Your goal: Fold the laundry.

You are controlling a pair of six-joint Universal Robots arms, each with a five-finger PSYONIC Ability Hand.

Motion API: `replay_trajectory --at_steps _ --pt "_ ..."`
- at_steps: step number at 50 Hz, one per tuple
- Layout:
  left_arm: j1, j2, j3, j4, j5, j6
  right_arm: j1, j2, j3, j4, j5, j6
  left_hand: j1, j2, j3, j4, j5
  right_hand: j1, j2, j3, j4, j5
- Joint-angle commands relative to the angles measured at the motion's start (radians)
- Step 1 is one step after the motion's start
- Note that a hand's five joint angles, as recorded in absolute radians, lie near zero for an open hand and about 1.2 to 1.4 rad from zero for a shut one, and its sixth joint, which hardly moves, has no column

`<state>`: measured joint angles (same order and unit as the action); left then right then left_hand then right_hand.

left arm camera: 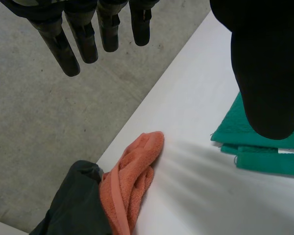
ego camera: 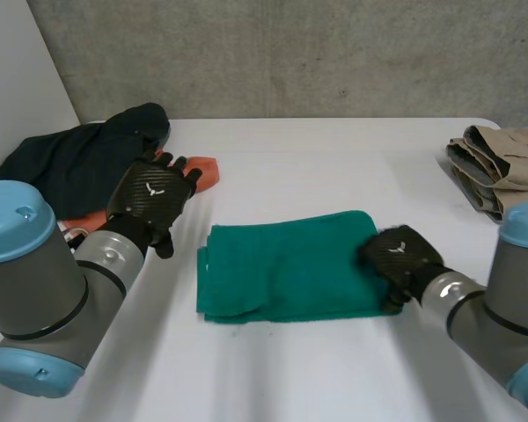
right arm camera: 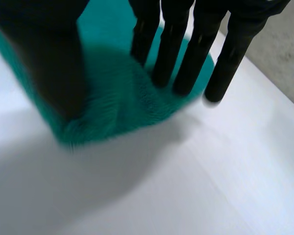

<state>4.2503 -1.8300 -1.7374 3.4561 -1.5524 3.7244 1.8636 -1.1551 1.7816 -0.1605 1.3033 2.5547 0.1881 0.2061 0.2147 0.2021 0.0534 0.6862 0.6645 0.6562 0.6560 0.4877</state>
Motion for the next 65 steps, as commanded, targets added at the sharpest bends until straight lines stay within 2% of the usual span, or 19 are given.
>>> replay_trajectory --at_steps 1,4,8,12,17,18,22,23,24,25,26,27,30,34,39,48,51,59,65 --pt "-0.012 0.000 0.004 0.000 0.000 0.000 -0.067 0.008 0.013 -0.071 0.036 -0.097 -0.014 -0.032 -0.040 -0.028 -0.053 0.710 0.732 0.740 0.740 0.734" --pt "-0.015 0.008 0.005 -0.002 -0.002 0.000 -0.057 -0.011 -0.002 -0.132 0.091 -0.106 -0.014 -0.032 -0.040 -0.028 -0.053 0.710 0.732 0.740 0.740 0.734" --pt "-0.018 0.017 0.002 -0.002 -0.005 0.002 0.011 -0.083 -0.051 -0.169 0.110 -0.096 -0.014 -0.032 -0.040 -0.028 -0.053 0.710 0.732 0.740 0.740 0.734" --pt "-0.018 0.034 0.001 -0.005 -0.009 0.000 0.159 -0.097 -0.097 -0.183 0.103 -0.105 -0.014 -0.032 -0.040 -0.028 -0.053 0.710 0.732 0.740 0.740 0.734" --pt "-0.020 0.044 -0.004 -0.003 -0.012 -0.003 0.371 0.014 -0.148 -0.197 0.025 -0.146 -0.014 -0.032 -0.040 -0.028 -0.053 0.710 0.732 0.740 0.740 0.734" --pt "-0.020 0.044 -0.002 -0.003 -0.012 -0.006 0.414 0.053 -0.151 -0.192 -0.019 -0.177 -0.014 -0.032 -0.040 -0.028 -0.053 0.710 0.732 0.740 0.740 0.734" --pt "-0.032 0.043 0.012 -0.002 -0.012 -0.067 0.466 0.145 -0.166 -0.172 -0.088 -0.220 -0.014 -0.032 -0.040 -0.028 -0.053 0.710 0.732 0.740 0.740 0.734" --pt "-0.033 0.043 0.016 -0.002 -0.012 -0.084 0.467 0.155 -0.168 -0.166 -0.088 -0.218 -0.014 -0.032 -0.040 -0.028 -0.053 0.670 0.692 0.700 0.701 0.694" --pt "-0.035 0.043 0.024 -0.002 -0.012 -0.106 0.467 0.160 -0.171 -0.156 -0.087 -0.217 -0.014 -0.032 -0.040 -0.028 -0.053 0.464 0.485 0.494 0.494 0.488" --pt "-0.035 0.040 0.042 -0.002 -0.015 -0.151 0.467 0.161 -0.174 -0.145 -0.087 -0.214 -0.013 -0.031 -0.039 -0.027 -0.053 0.197 0.219 0.227 0.227 0.221" --pt "-0.036 0.037 0.051 -0.002 -0.015 -0.176 0.467 0.157 -0.174 -0.130 -0.091 -0.188 -0.010 -0.028 -0.036 -0.024 -0.050 -0.425 -0.403 -0.395 -0.394 -0.401" --pt "-0.036 0.032 0.059 -0.002 -0.015 -0.195 0.467 0.152 -0.173 -0.125 -0.093 -0.167 -0.010 -0.028 -0.036 -0.024 -0.050 -0.512 -0.490 -0.482 -0.481 -0.488" --pt "-0.050 0.011 0.113 -0.002 -0.015 -0.305 0.410 0.080 -0.168 -0.129 -0.087 -0.010 -0.004 -0.022 -0.031 -0.018 -0.044 -0.512 -0.490 -0.482 -0.481 -0.488" --pt "-0.121 -0.058 0.209 -0.014 -0.020 -0.392 0.235 -0.066 -0.165 -0.111 -0.075 0.311 0.002 -0.016 -0.025 -0.012 -0.038 -0.512 -0.490 -0.482 -0.481 -0.488" --pt "-0.214 -0.146 0.314 -0.052 -0.090 -0.466 0.154 -0.090 -0.194 -0.013 -0.075 0.507 0.017 -0.001 -0.010 0.003 -0.023 -0.512 -0.490 -0.482 -0.481 -0.488" --pt "-0.331 -0.327 0.377 -0.235 -0.332 -0.529 0.157 0.083 -0.369 0.226 -0.073 0.450 0.055 0.037 0.028 0.041 0.015 -0.512 -0.490 -0.482 -0.481 -0.488" --pt "-0.351 -0.345 0.365 -0.265 -0.374 -0.540 0.158 0.174 -0.431 0.294 -0.073 0.389 0.046 0.028 0.019 0.032 0.006 -0.512 -0.490 -0.482 -0.481 -0.488" --pt "-0.357 -0.360 0.291 -0.295 -0.396 -0.558 0.160 0.262 -0.456 0.305 -0.059 0.308 0.043 0.025 0.016 0.029 0.003 -0.512 -0.490 -0.482 -0.481 -0.488" --pt "-0.340 -0.362 0.285 -0.295 -0.394 -0.549 0.160 0.246 -0.449 0.291 0.020 0.219 0.049 0.031 0.022 0.035 0.009 -0.512 -0.490 -0.482 -0.481 -0.488"
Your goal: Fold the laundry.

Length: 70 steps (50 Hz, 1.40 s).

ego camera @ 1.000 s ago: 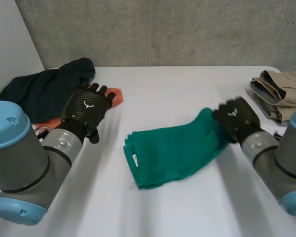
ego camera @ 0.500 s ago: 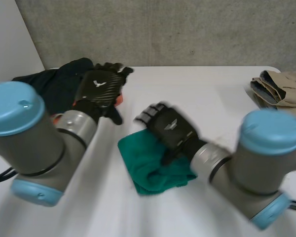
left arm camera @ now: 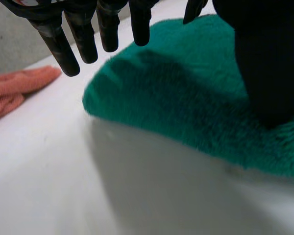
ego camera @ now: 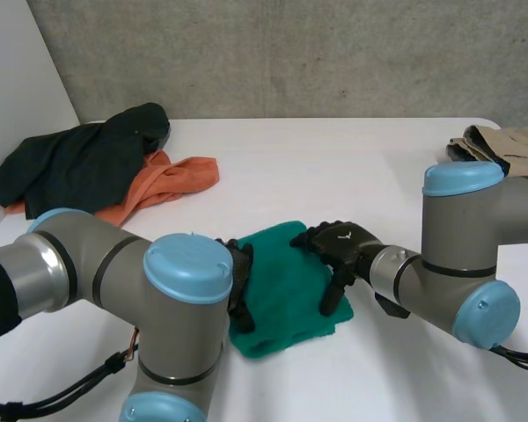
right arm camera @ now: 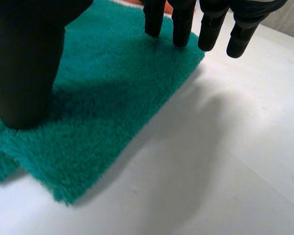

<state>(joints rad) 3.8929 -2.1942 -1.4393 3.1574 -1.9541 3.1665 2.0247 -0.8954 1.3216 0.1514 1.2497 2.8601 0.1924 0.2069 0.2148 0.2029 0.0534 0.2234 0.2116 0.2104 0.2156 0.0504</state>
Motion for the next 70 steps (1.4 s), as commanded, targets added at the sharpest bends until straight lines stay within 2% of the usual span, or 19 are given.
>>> replay_trajectory --at_steps 1,6,9,13,14,16,17,20,21,25,27,40,52,57,60,70 --pt "0.017 0.007 -0.010 0.004 0.007 0.012 -0.001 -0.019 0.014 -0.029 0.079 -0.090 0.045 0.030 0.022 0.034 0.009 -0.049 -0.037 -0.036 -0.041 -0.050" --pt "0.033 0.052 0.025 0.003 0.017 0.018 -0.003 -0.074 0.077 -0.131 0.085 -0.103 0.030 0.016 0.008 0.019 -0.006 -0.049 -0.037 -0.036 -0.041 -0.050" --pt "0.045 0.091 0.045 0.003 0.026 0.026 0.003 -0.172 0.168 -0.213 0.074 -0.120 0.006 -0.008 -0.016 -0.004 -0.029 -0.049 -0.037 -0.036 -0.041 -0.050" --pt "0.074 0.131 0.086 0.004 0.099 0.040 0.009 -0.292 0.307 -0.303 0.070 -0.157 -0.002 -0.017 -0.025 -0.013 -0.038 -0.049 -0.037 -0.036 -0.041 -0.050" --pt "0.089 0.143 0.112 0.004 0.165 0.049 0.017 -0.306 0.339 -0.325 0.067 -0.169 -0.002 -0.017 -0.025 -0.013 -0.038 -0.049 -0.037 -0.036 -0.041 -0.050" --pt "0.103 0.149 0.131 0.001 0.239 0.056 0.043 -0.313 0.422 -0.375 0.060 -0.203 0.001 -0.014 -0.022 -0.010 -0.035 -0.049 -0.037 -0.036 -0.041 -0.050" --pt "0.123 0.154 0.152 -0.002 0.329 0.070 0.051 -0.315 0.442 -0.391 0.057 -0.212 -0.002 -0.017 -0.025 -0.013 -0.038 -0.049 -0.037 -0.036 -0.041 -0.050" --pt "0.155 0.155 0.180 -0.005 0.469 0.093 0.080 -0.312 0.527 -0.449 0.051 -0.246 0.003 -0.011 -0.019 -0.007 -0.032 -0.049 -0.037 -0.036 -0.041 -0.050" --pt "0.174 0.157 0.198 -0.011 0.562 0.105 0.086 -0.310 0.547 -0.466 0.048 -0.249 0.006 -0.008 -0.016 -0.004 -0.029 -0.049 -0.037 -0.036 -0.041 -0.050" --pt "0.197 0.157 0.246 -0.039 0.734 0.112 0.094 -0.309 0.600 -0.545 0.034 -0.252 0.012 -0.002 -0.010 0.002 -0.023 -0.049 -0.037 -0.036 -0.041 -0.050" --pt "0.201 0.155 0.263 -0.051 0.767 0.112 0.095 -0.306 0.616 -0.595 0.027 -0.254 0.012 -0.002 -0.010 0.002 -0.023 -0.049 -0.037 -0.036 -0.041 -0.050" --pt "0.201 0.139 0.278 -0.057 0.779 0.112 0.114 -0.162 0.564 -0.762 0.016 -0.266 0.009 -0.005 -0.013 -0.001 -0.026 -0.009 0.002 0.003 -0.002 -0.011" --pt "0.209 0.139 0.278 -0.057 0.781 0.107 0.120 -0.102 0.493 -0.813 0.011 -0.278 0.009 -0.005 -0.013 -0.001 -0.026 0.445 0.457 0.458 0.453 0.444" --pt "0.209 0.142 0.278 -0.057 0.781 0.109 0.120 -0.077 0.455 -0.814 -0.012 -0.280 0.009 -0.005 -0.013 -0.001 -0.026 0.979 0.991 0.992 0.986 0.977" --pt "0.211 0.146 0.280 -0.057 0.781 0.107 0.120 -0.066 0.435 -0.814 -0.012 -0.281 0.012 -0.002 -0.010 0.002 -0.023 1.172 1.184 1.185 1.180 1.171" --pt "0.224 0.145 0.280 -0.057 0.781 0.109 0.112 -0.020 0.351 -0.813 -0.003 -0.272 0.012 -0.002 -0.010 0.002 -0.023 1.173 1.185 1.186 1.181 1.171"
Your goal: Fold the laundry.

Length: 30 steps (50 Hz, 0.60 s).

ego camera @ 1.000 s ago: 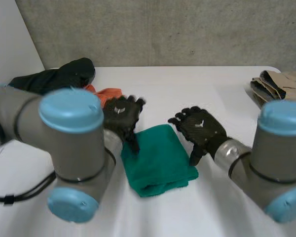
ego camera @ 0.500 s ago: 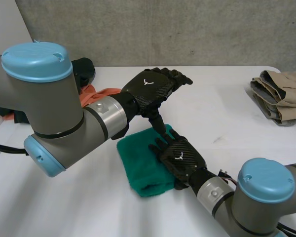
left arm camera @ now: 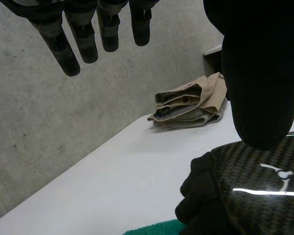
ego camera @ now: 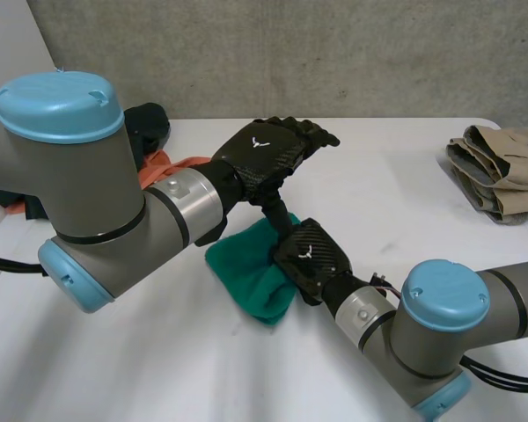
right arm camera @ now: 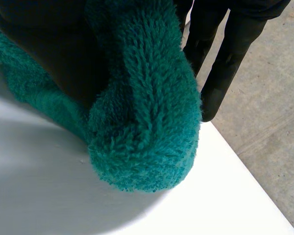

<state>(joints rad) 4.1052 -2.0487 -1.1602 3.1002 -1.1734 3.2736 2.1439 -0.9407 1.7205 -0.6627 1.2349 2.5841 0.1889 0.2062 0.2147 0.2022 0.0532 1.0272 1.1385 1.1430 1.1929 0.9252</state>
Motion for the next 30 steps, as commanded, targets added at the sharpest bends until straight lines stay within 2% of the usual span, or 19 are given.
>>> replay_trajectory --at_steps 1,8,13,18,22,28,30 --pt "0.015 0.002 0.001 0.000 0.000 0.001 -0.009 0.025 -0.058 0.002 0.018 0.007 0.016 -0.002 -0.010 0.002 -0.023 0.369 0.258 0.253 0.203 0.297" --pt "0.037 0.012 0.025 0.003 -0.003 -0.003 -0.051 -0.015 -0.199 -0.009 0.049 0.050 0.019 0.001 -0.007 0.005 -0.020 0.369 0.258 0.253 0.203 0.297" --pt "0.043 0.033 0.054 0.003 -0.006 -0.014 -0.221 -0.070 -0.338 -0.052 0.095 0.177 0.019 0.001 -0.007 0.005 -0.020 0.369 0.258 0.253 0.203 0.297" --pt "0.046 0.053 0.056 0.005 -0.006 -0.020 -0.369 -0.076 -0.482 -0.072 0.103 0.318 0.019 0.001 -0.007 0.005 -0.020 0.369 0.258 0.253 0.203 0.297" --pt "0.043 0.053 0.053 0.003 -0.006 -0.022 -0.545 0.011 -0.626 -0.071 0.103 0.399 0.019 0.001 -0.007 0.005 -0.020 0.369 0.258 0.253 0.203 0.297" --pt "0.037 0.051 0.040 0.003 -0.006 -0.025 -0.683 0.170 -0.769 -0.046 0.068 0.406 0.019 0.001 -0.007 0.005 -0.020 0.369 0.258 0.253 0.203 0.297" --pt "0.037 0.051 0.042 0.002 -0.006 -0.025 -0.737 0.261 -0.818 -0.023 0.023 0.406 0.019 0.001 -0.007 0.005 -0.020 0.369 0.258 0.253 0.203 0.297"
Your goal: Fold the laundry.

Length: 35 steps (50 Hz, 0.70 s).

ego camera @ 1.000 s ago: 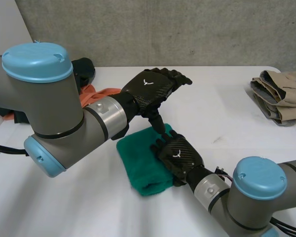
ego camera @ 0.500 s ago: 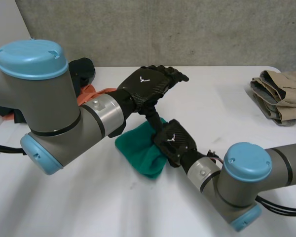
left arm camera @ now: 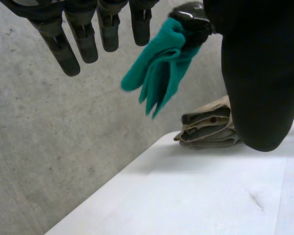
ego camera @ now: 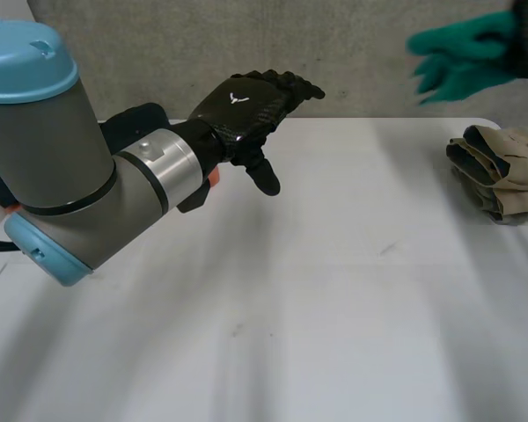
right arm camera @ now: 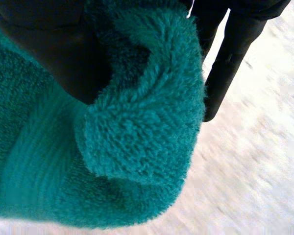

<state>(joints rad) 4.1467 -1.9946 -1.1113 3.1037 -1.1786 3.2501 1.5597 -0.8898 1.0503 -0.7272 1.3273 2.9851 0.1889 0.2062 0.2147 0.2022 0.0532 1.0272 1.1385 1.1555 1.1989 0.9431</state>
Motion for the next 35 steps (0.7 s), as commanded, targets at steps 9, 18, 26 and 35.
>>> replay_trajectory --at_steps 9,18,26,35 --pt "-0.008 -0.010 -0.022 0.000 0.002 -0.003 -0.271 0.391 -0.185 0.170 -0.255 -0.020 0.022 0.004 -0.004 0.008 -0.017 0.369 0.258 0.241 0.197 0.279" --pt "-0.014 -0.009 -0.022 0.000 0.002 -0.003 -0.313 0.306 -0.055 0.172 -0.272 -0.123 0.022 0.004 -0.004 0.008 -0.017 -0.853 -0.964 -0.981 -1.024 -0.943" --pt "-0.034 -0.003 -0.025 -0.002 -0.001 -0.003 -0.378 0.148 0.051 0.184 -0.270 -0.132 0.022 0.004 -0.004 0.008 -0.017 -0.853 -0.964 -0.981 -1.024 -0.943" --pt "-0.049 0.005 -0.036 -0.002 -0.001 -0.003 -0.477 -0.007 0.099 0.391 -0.272 -0.147 0.022 0.004 -0.004 0.008 -0.017 -0.853 -0.964 -0.981 -1.024 -0.943"
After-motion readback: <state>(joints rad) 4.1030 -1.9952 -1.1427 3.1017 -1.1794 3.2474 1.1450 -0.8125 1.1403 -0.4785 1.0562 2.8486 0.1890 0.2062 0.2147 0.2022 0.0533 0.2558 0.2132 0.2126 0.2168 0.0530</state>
